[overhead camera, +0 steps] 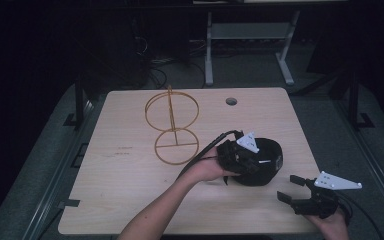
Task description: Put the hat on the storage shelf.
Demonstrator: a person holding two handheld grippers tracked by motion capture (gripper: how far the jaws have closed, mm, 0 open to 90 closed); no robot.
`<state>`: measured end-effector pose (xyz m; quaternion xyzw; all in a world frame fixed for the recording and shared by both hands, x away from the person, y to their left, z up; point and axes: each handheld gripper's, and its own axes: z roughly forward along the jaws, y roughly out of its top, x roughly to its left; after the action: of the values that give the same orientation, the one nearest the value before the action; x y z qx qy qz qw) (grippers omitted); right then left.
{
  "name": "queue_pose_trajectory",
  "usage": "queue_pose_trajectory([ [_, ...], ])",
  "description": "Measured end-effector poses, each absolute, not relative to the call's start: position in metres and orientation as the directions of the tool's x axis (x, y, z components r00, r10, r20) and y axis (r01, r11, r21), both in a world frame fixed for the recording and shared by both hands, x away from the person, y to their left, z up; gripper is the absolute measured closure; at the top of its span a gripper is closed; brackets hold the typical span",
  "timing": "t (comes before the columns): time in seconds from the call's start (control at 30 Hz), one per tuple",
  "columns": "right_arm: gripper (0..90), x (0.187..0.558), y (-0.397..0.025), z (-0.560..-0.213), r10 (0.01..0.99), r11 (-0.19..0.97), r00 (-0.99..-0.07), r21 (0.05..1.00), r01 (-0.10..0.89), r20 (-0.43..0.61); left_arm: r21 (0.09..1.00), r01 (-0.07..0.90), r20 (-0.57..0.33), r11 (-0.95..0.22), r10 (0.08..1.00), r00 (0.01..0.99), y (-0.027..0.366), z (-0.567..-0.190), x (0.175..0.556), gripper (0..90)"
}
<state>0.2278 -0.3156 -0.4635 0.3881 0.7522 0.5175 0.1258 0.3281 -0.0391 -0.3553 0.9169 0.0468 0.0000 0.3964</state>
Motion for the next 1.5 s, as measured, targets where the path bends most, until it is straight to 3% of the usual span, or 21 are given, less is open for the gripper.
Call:
queue_pose_trajectory([
  [0.47,14.1,0.229,-0.297,-0.435,0.715,0.143,-0.681,0.92,0.364,0.158,0.804,0.156,-0.088,-0.573,0.145,0.986,-0.032,-0.319,0.343,80.2],
  [0.9,19.4,0.235,-0.289,-0.424,0.707,0.063,-0.683,0.946,0.318,0.183,0.833,0.099,-0.075,-0.544,0.065,0.995,-0.048,-0.295,0.327,80.6],
  [1.13,43.0,0.235,-0.296,-0.426,0.696,0.033,-0.694,0.957,0.289,0.186,0.835,0.047,-0.053,-0.549,0.005,0.999,-0.055,-0.288,0.32,81.0],
  [1.37,81.1,0.236,-0.299,-0.428,0.664,0.027,-0.726,0.964,0.264,0.18,0.826,0.042,-0.039,-0.562,0.018,0.999,-0.055,-0.285,0.318,81.0],
  [1.5,86.2,0.234,-0.3,-0.426,0.655,0.035,-0.734,0.964,0.263,0.177,0.814,0.042,-0.023,-0.579,0.04,0.999,-0.05,-0.286,0.32,80.8],
])
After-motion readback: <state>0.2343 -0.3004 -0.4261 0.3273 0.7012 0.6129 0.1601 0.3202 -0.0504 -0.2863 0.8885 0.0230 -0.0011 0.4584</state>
